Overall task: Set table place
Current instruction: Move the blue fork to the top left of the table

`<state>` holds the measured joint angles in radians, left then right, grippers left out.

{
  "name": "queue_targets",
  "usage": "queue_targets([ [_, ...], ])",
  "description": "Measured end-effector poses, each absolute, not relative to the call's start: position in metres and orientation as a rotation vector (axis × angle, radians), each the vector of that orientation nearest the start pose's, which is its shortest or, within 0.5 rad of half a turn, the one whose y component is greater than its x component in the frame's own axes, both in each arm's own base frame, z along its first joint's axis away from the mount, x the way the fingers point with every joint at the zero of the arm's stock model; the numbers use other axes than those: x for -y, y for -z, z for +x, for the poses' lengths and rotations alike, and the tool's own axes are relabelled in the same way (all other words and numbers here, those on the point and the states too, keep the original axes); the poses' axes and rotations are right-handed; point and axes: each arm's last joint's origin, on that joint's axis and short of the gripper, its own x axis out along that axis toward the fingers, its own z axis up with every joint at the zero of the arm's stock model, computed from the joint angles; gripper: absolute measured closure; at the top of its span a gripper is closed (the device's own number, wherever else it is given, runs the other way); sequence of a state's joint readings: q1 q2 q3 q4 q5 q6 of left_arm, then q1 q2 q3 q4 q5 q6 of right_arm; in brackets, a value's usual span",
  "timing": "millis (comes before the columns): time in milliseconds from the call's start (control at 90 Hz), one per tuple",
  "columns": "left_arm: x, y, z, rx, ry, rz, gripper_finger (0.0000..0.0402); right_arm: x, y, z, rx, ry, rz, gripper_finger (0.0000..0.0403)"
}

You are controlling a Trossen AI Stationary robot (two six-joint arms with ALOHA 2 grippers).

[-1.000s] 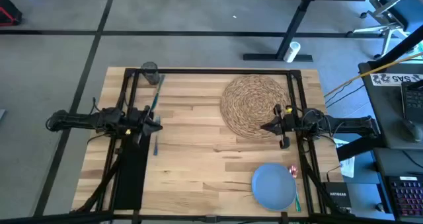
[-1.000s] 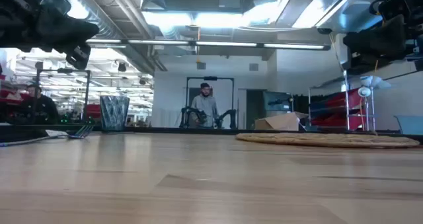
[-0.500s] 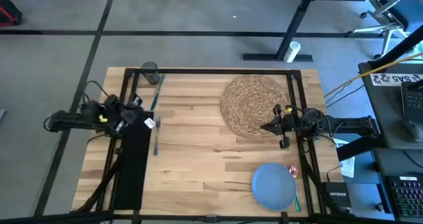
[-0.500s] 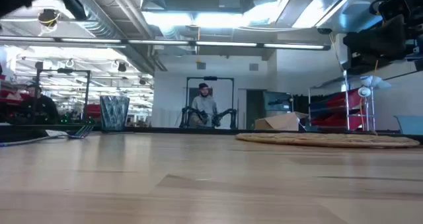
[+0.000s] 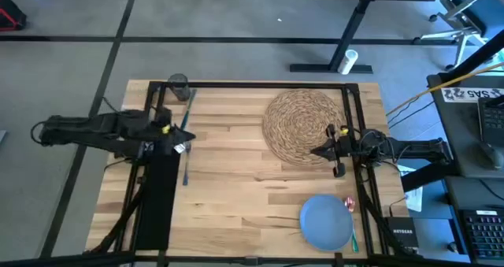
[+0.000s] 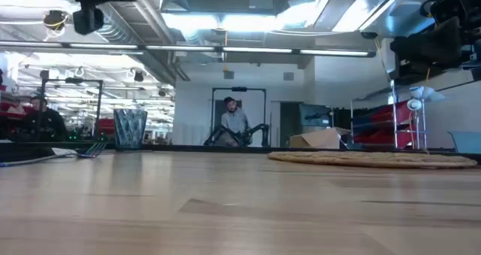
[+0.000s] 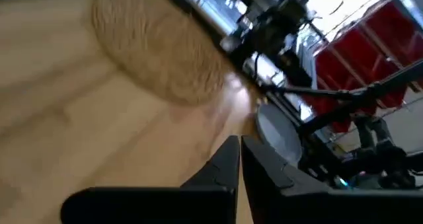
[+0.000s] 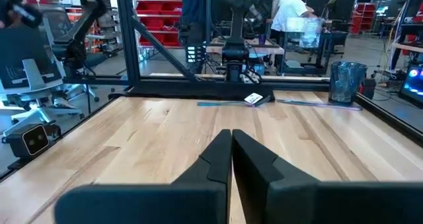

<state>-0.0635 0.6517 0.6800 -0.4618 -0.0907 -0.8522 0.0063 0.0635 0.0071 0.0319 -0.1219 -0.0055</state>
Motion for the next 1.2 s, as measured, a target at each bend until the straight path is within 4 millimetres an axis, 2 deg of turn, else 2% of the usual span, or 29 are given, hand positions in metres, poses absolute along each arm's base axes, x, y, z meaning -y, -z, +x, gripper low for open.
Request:
queue_targets([
  [111, 0.008, -0.273, 0.156, -0.528, -0.301, -0.951, 0.0402, -0.004, -0.164, 0.101, -0.024, -0.128, -0.004, 0.0402],
  [244, 0.008, -0.246, 0.162, -0.725, -0.537, -1.116, 0.0402, -0.004, -0.164, 0.101, -0.024, -0.128, -0.004, 0.0402],
  [356, 0.008, -0.229, 0.162, -0.862, -0.718, -1.173, 0.0402, -0.004, -0.164, 0.101, -0.024, -0.128, -0.004, 0.0402],
  [467, 0.008, -0.220, 0.166, -0.901, -0.814, -1.214, 0.0402, -0.004, -0.164, 0.101, -0.023, -0.128, -0.004, 0.0402],
  [778, 0.003, -0.197, 0.167, -1.084, -1.041, -1.188, 0.0396, -0.004, -0.164, 0.101, -0.024, -0.129, -0.004, 0.0402],
  [933, -0.002, -0.190, 0.168, -1.174, -1.073, -1.170, 0.0375, -0.004, -0.164, 0.101, -0.024, -0.129, -0.004, 0.0402],
  [1200, -0.011, -0.183, 0.176, -1.177, -1.089, -1.224, 0.0330, -0.004, -0.164, 0.101, -0.024, -0.129, -0.004, 0.0402],
])
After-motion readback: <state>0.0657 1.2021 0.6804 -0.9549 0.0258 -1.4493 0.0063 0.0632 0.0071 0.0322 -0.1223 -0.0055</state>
